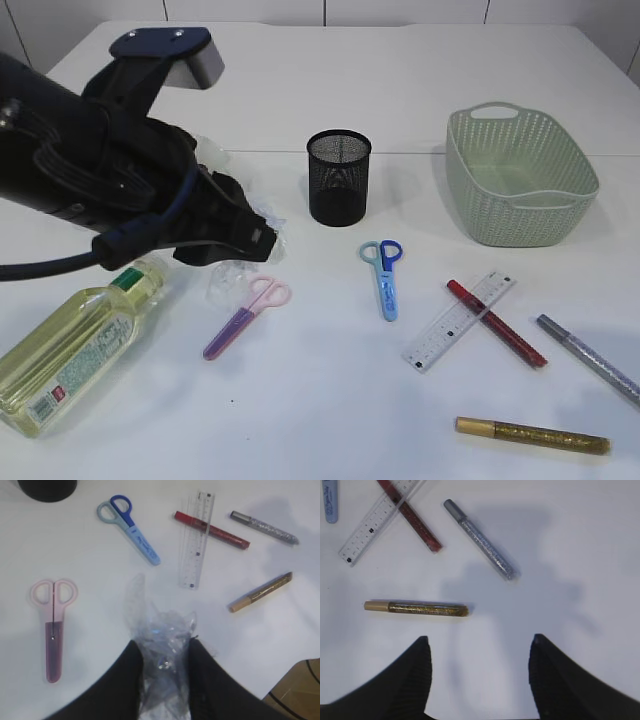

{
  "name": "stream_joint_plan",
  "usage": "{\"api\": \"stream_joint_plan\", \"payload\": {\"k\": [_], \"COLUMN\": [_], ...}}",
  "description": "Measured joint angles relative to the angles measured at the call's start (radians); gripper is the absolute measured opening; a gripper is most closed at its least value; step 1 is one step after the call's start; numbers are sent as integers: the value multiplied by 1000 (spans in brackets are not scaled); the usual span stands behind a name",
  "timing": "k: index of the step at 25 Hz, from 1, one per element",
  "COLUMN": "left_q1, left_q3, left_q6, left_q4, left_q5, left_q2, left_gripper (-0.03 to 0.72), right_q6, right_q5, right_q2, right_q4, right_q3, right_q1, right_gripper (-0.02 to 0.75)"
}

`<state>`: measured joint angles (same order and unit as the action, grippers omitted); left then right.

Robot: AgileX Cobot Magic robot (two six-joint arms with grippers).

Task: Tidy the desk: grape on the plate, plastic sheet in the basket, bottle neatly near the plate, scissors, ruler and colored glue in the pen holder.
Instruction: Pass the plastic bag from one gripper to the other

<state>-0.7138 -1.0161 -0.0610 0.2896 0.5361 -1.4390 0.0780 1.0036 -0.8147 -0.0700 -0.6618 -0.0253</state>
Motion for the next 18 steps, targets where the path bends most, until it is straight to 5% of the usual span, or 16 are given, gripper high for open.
{"api": "stream_joint_plan", "payload": {"k": [11,18], "left_q1": [0,0], "left_q3": [0,0], "left_q6": [-52,-201], "left_q4": [125,484], "left_q5": [-92,-115], "left_q2": [14,14], "left_gripper": [202,202], "right_q6": [-5,-184], "right_q5": [-8,-57], "right_q2": [0,0], "right_q4": [-96,-408], "right_q3": [0,0], "right_q1": [0,0], "right_gripper": [484,484]}}
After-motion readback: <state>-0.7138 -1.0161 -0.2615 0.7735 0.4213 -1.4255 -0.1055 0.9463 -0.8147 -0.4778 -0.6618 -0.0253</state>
